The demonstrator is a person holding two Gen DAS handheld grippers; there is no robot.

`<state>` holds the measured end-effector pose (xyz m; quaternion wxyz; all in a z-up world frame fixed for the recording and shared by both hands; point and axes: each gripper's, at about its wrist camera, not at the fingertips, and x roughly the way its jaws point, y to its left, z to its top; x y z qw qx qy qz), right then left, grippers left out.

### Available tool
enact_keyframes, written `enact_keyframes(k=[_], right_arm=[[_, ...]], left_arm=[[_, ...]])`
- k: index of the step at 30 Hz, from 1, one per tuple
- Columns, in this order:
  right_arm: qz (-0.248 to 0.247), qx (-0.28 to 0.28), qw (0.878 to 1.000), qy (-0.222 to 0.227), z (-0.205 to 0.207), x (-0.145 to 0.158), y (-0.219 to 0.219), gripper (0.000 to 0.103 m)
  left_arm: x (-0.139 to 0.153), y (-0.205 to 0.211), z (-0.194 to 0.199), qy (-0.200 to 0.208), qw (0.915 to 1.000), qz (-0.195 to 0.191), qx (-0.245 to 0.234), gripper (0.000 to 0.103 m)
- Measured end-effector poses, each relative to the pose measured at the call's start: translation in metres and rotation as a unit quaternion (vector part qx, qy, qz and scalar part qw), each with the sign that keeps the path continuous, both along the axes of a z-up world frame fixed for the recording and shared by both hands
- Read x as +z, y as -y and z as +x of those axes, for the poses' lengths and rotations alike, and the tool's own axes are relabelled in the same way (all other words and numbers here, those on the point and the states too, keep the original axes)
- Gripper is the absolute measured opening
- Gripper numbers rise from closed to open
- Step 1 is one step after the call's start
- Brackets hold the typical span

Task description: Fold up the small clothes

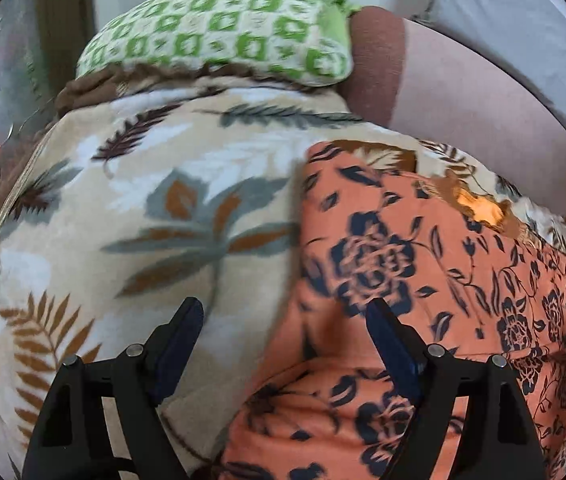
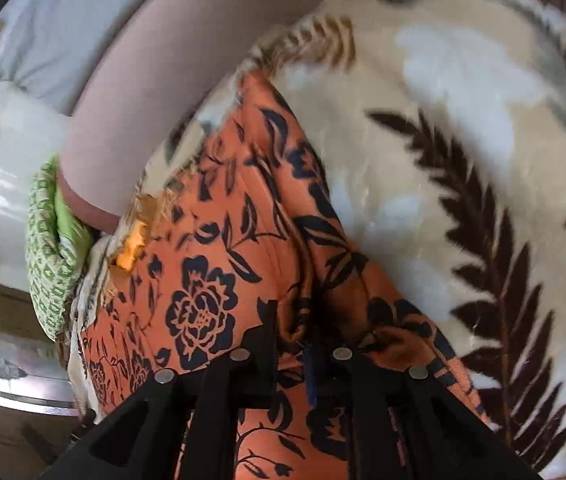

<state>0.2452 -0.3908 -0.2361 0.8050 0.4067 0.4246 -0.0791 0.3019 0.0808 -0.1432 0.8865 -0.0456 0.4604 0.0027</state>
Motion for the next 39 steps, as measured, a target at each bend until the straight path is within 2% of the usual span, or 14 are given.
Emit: enact_keyframes(k=[2,4,5,10,15,16,19,24,27,29,31,34,37,39], right_arm=[[-0.032,0.000,0.999,0.001,-0.008,0.016,-0.001,0.029],[-0.063,-0.012,0.998,0.008,-0.016,0.032,0.002,0.058],[-0.074,-0.024,0.997,0.018,-0.021,0.043,0.001,0.062],[-0.076,0.047,0.990,0.111,0.000,0.081,-0.013,0.067],[-0.038,0.110,0.986,0.119,0.051,0.062,-0.024,0.068],[-0.025,0.111,0.989,0.097,0.062,0.046,-0.019,0.071],[-0.003,0.089,0.995,0.040,0.078,0.004,-0.002,0.070],[-0.017,0.107,0.991,0.080,0.067,0.032,-0.006,0.070],[-0.011,0.101,0.990,0.096,0.067,0.040,-0.003,0.074],[0.007,0.091,0.993,0.070,0.078,0.021,0.000,0.075],[0.033,0.083,0.993,0.073,0.076,0.008,0.006,0.075],[0.025,0.086,0.993,0.075,0.071,0.027,0.001,0.075],[-0.008,0.099,0.989,0.109,0.073,0.044,-0.001,0.079],[-0.010,0.091,0.994,0.064,0.084,0.022,0.003,0.086]], left_arm=[[-0.007,0.011,0.012,-0.006,0.9994,0.033,-0.012,0.085],[-0.029,0.017,0.027,-0.050,0.9950,0.086,-0.011,0.086],[-0.039,0.014,0.032,-0.068,0.9946,0.078,-0.012,0.089],[-0.002,-0.002,0.031,-0.004,0.9994,0.031,0.011,0.090],[0.011,-0.014,0.068,0.016,0.9997,-0.013,0.012,0.090],[0.006,-0.016,0.081,0.005,0.9998,-0.013,0.016,0.090],[-0.035,-0.022,0.116,-0.095,0.9896,0.085,0.066,0.086],[-0.019,-0.039,0.096,-0.029,0.9960,0.019,0.082,0.086],[-0.001,-0.023,0.085,0.016,0.9994,-0.012,0.027,0.086],[-0.007,0.000,0.088,0.010,0.9995,0.000,-0.029,0.086],[-0.032,0.009,0.099,-0.044,0.9971,0.062,-0.010,0.088],[-0.041,-0.005,0.100,-0.044,0.9983,0.033,0.020,0.092],[-0.041,0.002,0.098,-0.032,0.9968,0.072,0.015,0.093],[-0.043,0.000,0.101,-0.043,0.9969,0.064,0.019,0.093]])
